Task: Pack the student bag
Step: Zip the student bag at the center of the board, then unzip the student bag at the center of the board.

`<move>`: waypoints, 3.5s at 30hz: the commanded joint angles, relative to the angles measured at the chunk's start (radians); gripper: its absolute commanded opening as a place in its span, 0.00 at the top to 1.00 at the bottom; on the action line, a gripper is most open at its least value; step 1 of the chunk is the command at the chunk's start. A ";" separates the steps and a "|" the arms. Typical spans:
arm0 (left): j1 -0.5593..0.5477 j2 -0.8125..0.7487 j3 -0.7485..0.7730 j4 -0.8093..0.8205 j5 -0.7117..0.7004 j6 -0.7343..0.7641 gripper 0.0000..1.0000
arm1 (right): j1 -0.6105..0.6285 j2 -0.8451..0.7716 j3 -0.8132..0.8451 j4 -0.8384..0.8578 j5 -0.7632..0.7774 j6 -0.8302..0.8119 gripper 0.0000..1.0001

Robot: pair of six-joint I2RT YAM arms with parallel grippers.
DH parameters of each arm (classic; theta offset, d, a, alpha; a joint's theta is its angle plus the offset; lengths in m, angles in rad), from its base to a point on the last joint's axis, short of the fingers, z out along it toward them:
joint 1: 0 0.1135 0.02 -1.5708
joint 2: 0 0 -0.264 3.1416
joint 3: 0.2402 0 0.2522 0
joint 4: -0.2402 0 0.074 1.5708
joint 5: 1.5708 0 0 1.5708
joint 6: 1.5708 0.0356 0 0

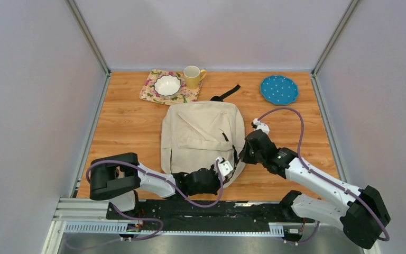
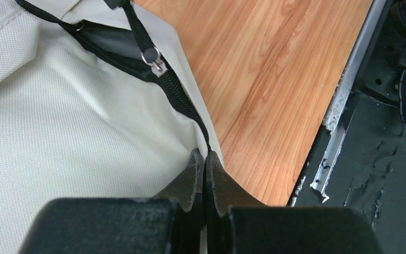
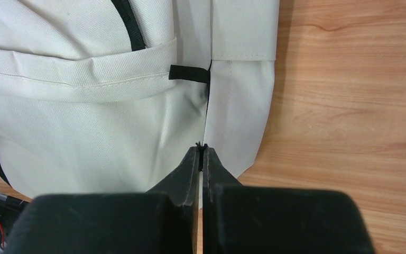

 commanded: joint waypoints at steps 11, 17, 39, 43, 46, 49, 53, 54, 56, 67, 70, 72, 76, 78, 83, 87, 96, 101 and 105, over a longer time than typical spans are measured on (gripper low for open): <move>-0.142 -0.052 -0.067 -0.279 -0.005 0.054 1.00 | -0.093 0.088 0.143 0.226 0.088 -0.190 1.00; -0.162 -0.043 -0.067 -0.283 0.009 0.057 1.00 | -0.119 0.132 0.169 0.261 0.098 -0.204 1.00; -0.126 -0.323 -0.017 -0.444 -0.158 0.082 0.26 | -0.167 -0.047 0.011 0.195 -0.106 -0.091 0.40; -0.055 -0.463 -0.017 -0.526 -0.161 0.066 0.25 | -0.170 -0.124 -0.035 0.161 -0.086 -0.010 0.38; 0.043 -0.563 -0.012 -0.624 -0.121 0.021 0.25 | -0.171 -0.152 -0.072 0.150 -0.106 0.044 0.38; 0.153 -0.647 0.005 -0.731 -0.069 -0.030 0.24 | -0.173 -0.159 -0.113 0.153 -0.144 0.106 0.38; 0.259 -0.715 0.045 -0.796 0.009 -0.087 0.22 | -0.171 -0.181 -0.175 0.227 -0.201 0.172 0.38; 0.288 -0.716 0.057 -0.808 0.012 -0.099 0.19 | -0.171 -0.182 -0.183 0.236 -0.206 0.181 0.38; 0.316 -0.702 0.097 -0.804 0.054 -0.112 0.16 | -0.171 -0.196 -0.198 0.255 -0.207 0.198 0.38; 0.407 -0.267 0.527 -0.932 0.156 -0.194 0.14 | -0.200 -0.209 -0.200 0.287 -0.168 0.225 0.46; 0.410 -0.152 0.633 -0.978 0.170 -0.220 0.14 | -0.272 -0.138 -0.178 0.347 -0.304 0.224 0.47; 0.416 -0.092 0.717 -1.016 0.181 -0.237 0.14 | -0.305 -0.095 -0.158 0.403 -0.397 0.225 0.47; 0.416 0.049 0.822 -1.127 0.173 -0.253 0.17 | -0.358 0.003 -0.129 0.445 -0.487 0.227 0.49; 0.419 0.080 0.847 -1.147 0.154 -0.269 0.19 | -0.360 0.012 -0.129 0.449 -0.502 0.231 0.49; 0.418 0.149 0.864 -1.185 0.100 -0.306 0.23 | -0.361 -0.020 -0.147 0.425 -0.468 0.231 0.49; 0.419 0.192 0.900 -1.204 0.048 -0.349 0.25 | -0.361 -0.087 -0.178 0.379 -0.433 0.224 0.49; 0.418 0.318 1.046 -1.293 -0.034 -0.391 0.31 | -0.361 -0.285 -0.241 0.269 -0.369 0.230 0.49; 0.410 0.361 1.062 -1.365 -0.064 -0.405 0.41 | -0.361 -0.385 -0.258 0.219 -0.338 0.235 0.49; 0.393 0.403 1.092 -1.397 -0.116 -0.414 0.46 | -0.361 -0.443 -0.258 0.184 -0.341 0.233 0.49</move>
